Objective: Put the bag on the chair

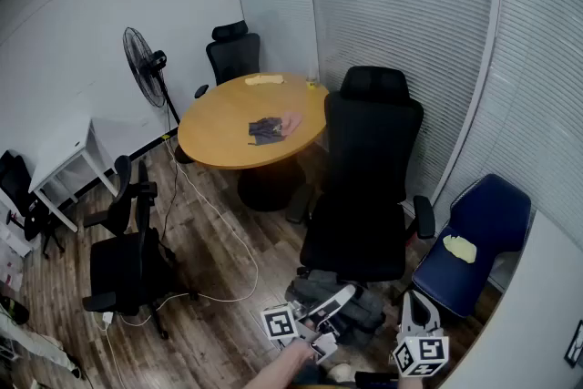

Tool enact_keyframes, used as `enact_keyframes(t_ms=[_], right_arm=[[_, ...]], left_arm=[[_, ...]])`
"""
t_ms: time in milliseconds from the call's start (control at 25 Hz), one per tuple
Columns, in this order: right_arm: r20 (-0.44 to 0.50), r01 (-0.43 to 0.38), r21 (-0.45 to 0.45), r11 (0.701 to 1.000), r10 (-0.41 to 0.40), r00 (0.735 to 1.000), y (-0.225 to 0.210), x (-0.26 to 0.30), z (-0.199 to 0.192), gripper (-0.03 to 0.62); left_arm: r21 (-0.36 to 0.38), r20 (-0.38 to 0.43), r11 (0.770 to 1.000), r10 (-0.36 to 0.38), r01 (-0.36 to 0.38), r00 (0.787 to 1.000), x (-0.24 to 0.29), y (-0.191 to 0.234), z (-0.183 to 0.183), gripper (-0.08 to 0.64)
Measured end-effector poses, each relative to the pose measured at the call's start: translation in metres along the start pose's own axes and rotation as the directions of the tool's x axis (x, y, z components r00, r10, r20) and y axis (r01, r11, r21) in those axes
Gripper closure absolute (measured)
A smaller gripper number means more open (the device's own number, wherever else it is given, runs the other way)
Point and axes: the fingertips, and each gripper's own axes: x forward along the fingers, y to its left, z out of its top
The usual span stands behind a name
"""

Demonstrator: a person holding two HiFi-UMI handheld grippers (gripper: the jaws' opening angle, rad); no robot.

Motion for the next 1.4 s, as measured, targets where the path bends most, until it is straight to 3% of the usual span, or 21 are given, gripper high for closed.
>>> enact_keyframes(t_ms=[320,560,960,1160,1400], right_arm=[[0.013,-0.020,-0.010,1.000,0.020,1.000,-0.003,-0.003,0.016,0.580],[0.017,-0.072,0.035,0.997,0.072,0.997,-0.003,-0.003,0.020,0.580],[0.015,-0.103,0.019,0.995,0.102,0.995,-0.011,0.020,0.021,0.580],[0.011,-0.071,0.015,0.997,0.071,0.997,-0.033,0.051,0.028,0.580],[-0.033,-0.028,0.020,0.999,0.028,0.999,-0.064,0.130,0.019,0.580]], left_arm=[[0.005,0.125,1.000,0.001,-0.001,0.992,0.004,-0.005,0.030,0.538],[-0.023,0.163,0.999,0.025,-0.022,0.986,0.001,-0.004,0.028,0.538],[-0.027,0.225,0.999,0.023,-0.017,0.974,0.012,0.013,0.056,0.538],[-0.011,0.220,1.000,0.015,-0.013,0.975,0.040,0.034,0.082,0.538],[-0.052,0.236,0.999,0.028,-0.016,0.971,0.072,0.098,0.140,0.538]])
